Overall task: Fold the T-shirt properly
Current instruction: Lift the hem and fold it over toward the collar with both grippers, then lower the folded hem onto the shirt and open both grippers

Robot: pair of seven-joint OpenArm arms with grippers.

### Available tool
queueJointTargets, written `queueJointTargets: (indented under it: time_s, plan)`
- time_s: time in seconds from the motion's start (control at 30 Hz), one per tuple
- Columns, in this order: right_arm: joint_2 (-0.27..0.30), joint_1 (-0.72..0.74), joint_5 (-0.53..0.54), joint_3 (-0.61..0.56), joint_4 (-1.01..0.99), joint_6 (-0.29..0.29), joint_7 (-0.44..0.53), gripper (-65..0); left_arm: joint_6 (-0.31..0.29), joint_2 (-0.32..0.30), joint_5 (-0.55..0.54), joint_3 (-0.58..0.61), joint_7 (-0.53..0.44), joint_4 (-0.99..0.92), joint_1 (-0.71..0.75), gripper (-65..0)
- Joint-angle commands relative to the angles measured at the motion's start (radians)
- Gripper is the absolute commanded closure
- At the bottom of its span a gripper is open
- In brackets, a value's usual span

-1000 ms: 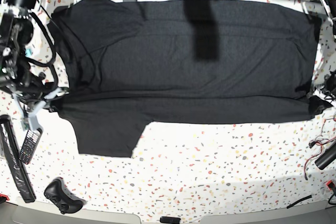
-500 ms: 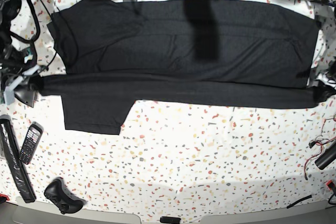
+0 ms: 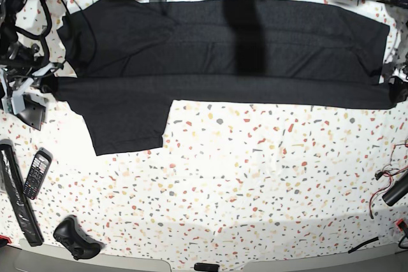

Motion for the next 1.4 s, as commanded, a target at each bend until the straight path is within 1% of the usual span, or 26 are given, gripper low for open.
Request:
queueJointTargets:
  time_s: [0.0, 0.07, 0.13, 0.17, 0.23, 0.27, 0.3, 0.33, 0.47, 0.6, 0.63, 0.7, 0.77, 0.9, 1.0, 1.07, 1.13, 1.2, 1.3, 1.37]
  plan:
    - [0.017, 0.007, 0.002, 0.009, 0.017, 0.007, 0.003, 0.0, -0.004, -0.013, -0.012, -0.009, -0.021, 0.019, -0.005, 0.0]
    - [0.017, 0.007, -0.003, 0.007, 0.014, 0.007, -0.037, 0.0, -0.004, 0.000, -0.002, -0.009, -0.016, 0.019, -0.006, 0.0]
    - [0.017, 0.007, -0.002, 0.007, 0.013, 0.007, -0.046, 0.0, -0.004, 0.009, 0.028, -0.009, -0.016, 0.019, -0.009, 0.0]
    - [0.018, 0.007, 0.009, 0.007, 0.013, 0.007, -0.045, -6.0, -0.004, 0.011, 0.039, -0.009, -0.016, 0.019, -0.009, -0.4]
    - [0.018, 0.010, 0.047, 0.007, 0.013, 0.007, -0.044, -18.6, -0.004, 0.010, 0.040, -0.008, -0.015, 0.019, -0.008, -15.7]
    - [0.018, 0.013, 0.074, 0.007, 0.013, 0.007, -0.045, -22.8, -0.004, 0.009, 0.040, -0.008, -0.015, 0.019, -0.008, -22.0]
    - [0.018, 0.017, 0.096, 0.007, 0.014, 0.007, -0.045, -25.2, -0.003, 0.008, 0.040, -0.008, -0.014, 0.019, -0.009, -26.0]
    - [0.021, 0.023, 0.114, 0.007, 0.014, 0.007, -0.049, -25.7, -0.003, 0.008, 0.040, -0.008, -0.014, 0.019, -0.009, -27.2]
    - [0.021, 0.070, 0.122, 0.007, 0.014, 0.007, -0.071, -25.7, -0.003, 0.008, 0.040, -0.008, -0.016, 0.019, -0.009, -27.1]
    - [0.019, 0.133, 0.182, -0.001, 0.013, 0.006, -0.071, -25.7, -0.003, 0.009, 0.029, -0.008, -0.016, 0.024, -0.014, -27.1]
    - [0.019, 0.153, 0.179, -0.015, 0.011, 0.006, -0.071, -25.7, -0.003, 0.011, 0.025, -0.008, -0.016, 0.030, -0.014, -27.1]
    - [0.020, 0.197, 0.139, -0.064, -0.013, 0.000, -0.069, -25.7, -0.004, 0.014, 0.009, -0.007, -0.016, 0.047, -0.014, -27.1]
    - [0.020, 0.254, 0.095, -0.135, -0.079, -0.014, -0.063, -25.7, -0.004, 0.014, 0.010, 0.002, -0.016, 0.072, -0.014, -27.1]
    - [0.020, 0.414, 0.046, -0.269, -0.267, -0.019, -0.062, -25.7, -0.003, 0.014, 0.010, 0.045, -0.016, 0.124, -0.014, -27.1]
    - [0.020, 0.534, 0.014, -0.340, -0.396, -0.020, -0.079, -25.7, -0.003, 0.014, 0.015, 0.105, -0.016, 0.139, -0.020, -27.1]
    - [0.019, 0.604, -0.021, -0.380, -0.482, -0.021, -0.083, -25.7, 0.008, 0.018, 0.040, 0.146, -0.016, 0.139, -0.034, -27.1]
    - [0.020, 0.669, -0.043, -0.417, -0.575, -0.025, -0.086, -25.7, 0.032, 0.034, 0.071, 0.175, -0.017, 0.139, -0.058, -27.1]
    - [0.019, 0.731, -0.049, -0.448, -0.666, -0.025, -0.090, -25.7, 0.034, 0.060, 0.093, 0.183, -0.016, 0.139, -0.080, -27.1]
    - [0.020, 0.820, -0.054, -0.481, -0.782, -0.024, -0.114, -25.7, 0.034, 0.098, 0.093, 0.183, -0.016, 0.139, -0.106, -27.1]
    - [0.019, 0.870, -0.101, -0.495, -0.838, -0.025, -0.114, -25.7, 0.033, 0.114, 0.093, 0.183, -0.018, 0.139, -0.111, -27.1]
